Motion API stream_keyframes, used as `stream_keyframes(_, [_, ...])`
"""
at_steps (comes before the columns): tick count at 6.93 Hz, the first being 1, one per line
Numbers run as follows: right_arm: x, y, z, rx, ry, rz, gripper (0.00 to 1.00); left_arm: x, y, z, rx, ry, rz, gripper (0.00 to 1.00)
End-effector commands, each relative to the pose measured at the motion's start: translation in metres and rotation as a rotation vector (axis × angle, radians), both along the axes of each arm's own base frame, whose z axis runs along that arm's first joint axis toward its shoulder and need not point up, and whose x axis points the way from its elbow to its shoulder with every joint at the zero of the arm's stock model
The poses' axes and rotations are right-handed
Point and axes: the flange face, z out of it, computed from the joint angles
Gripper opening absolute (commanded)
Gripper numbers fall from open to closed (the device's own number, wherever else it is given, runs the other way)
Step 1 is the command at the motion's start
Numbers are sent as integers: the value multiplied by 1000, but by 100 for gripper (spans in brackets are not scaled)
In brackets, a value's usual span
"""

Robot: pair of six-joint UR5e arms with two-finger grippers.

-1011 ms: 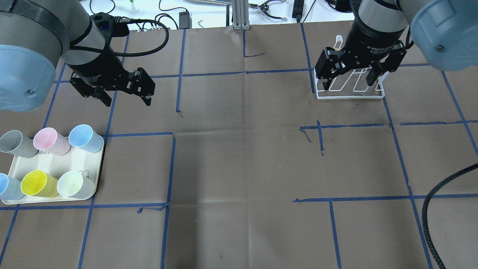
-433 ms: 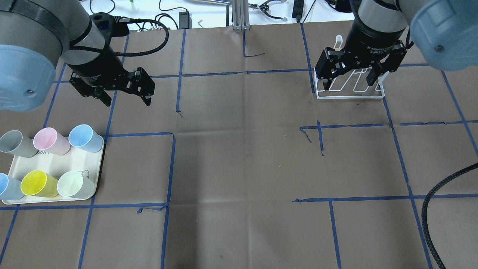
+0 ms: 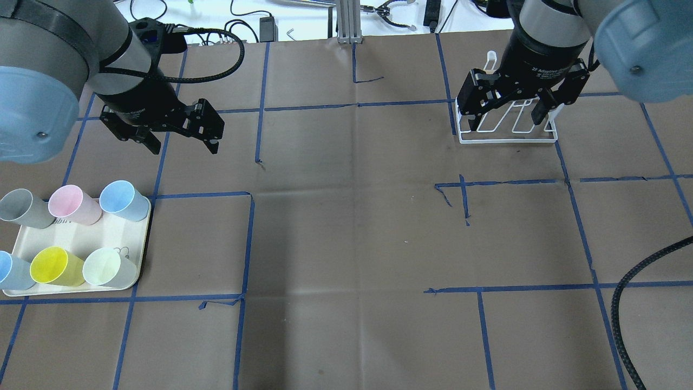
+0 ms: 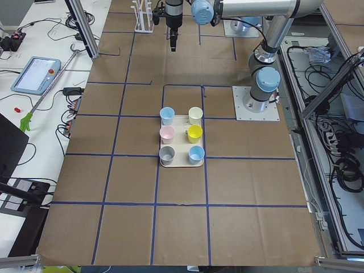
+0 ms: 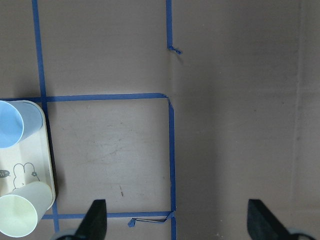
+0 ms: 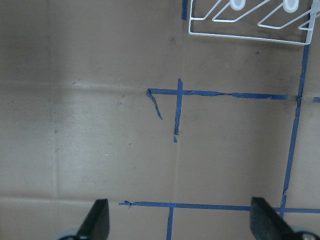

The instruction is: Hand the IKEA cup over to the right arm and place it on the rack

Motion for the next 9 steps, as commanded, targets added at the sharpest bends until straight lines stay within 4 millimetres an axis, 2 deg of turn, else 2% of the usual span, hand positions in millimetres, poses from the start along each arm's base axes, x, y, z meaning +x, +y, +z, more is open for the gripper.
stream_keyframes(1, [0, 0, 0, 1, 1, 0, 100, 3, 2, -2, 2, -1, -34, 100])
stream_keyframes(2, [0, 0, 0, -1, 0, 0, 100, 17, -1, -4, 4, -1, -58, 100])
stream_keyframes(4, [0, 0, 0, -1, 0, 0, 100, 120, -9, -19, 31, 16, 18, 100])
stream_keyframes(5, [0, 0, 1, -3, 2, 0, 100, 154, -8, -27, 44, 24, 12, 100])
stream_keyframes(7, [0, 0, 1, -2, 0, 0, 100, 185, -6, -38, 21, 15, 9, 100])
stream_keyframes(9, [0, 0, 0, -1, 2, 0, 100, 211, -1, -65, -4, 3, -6, 100])
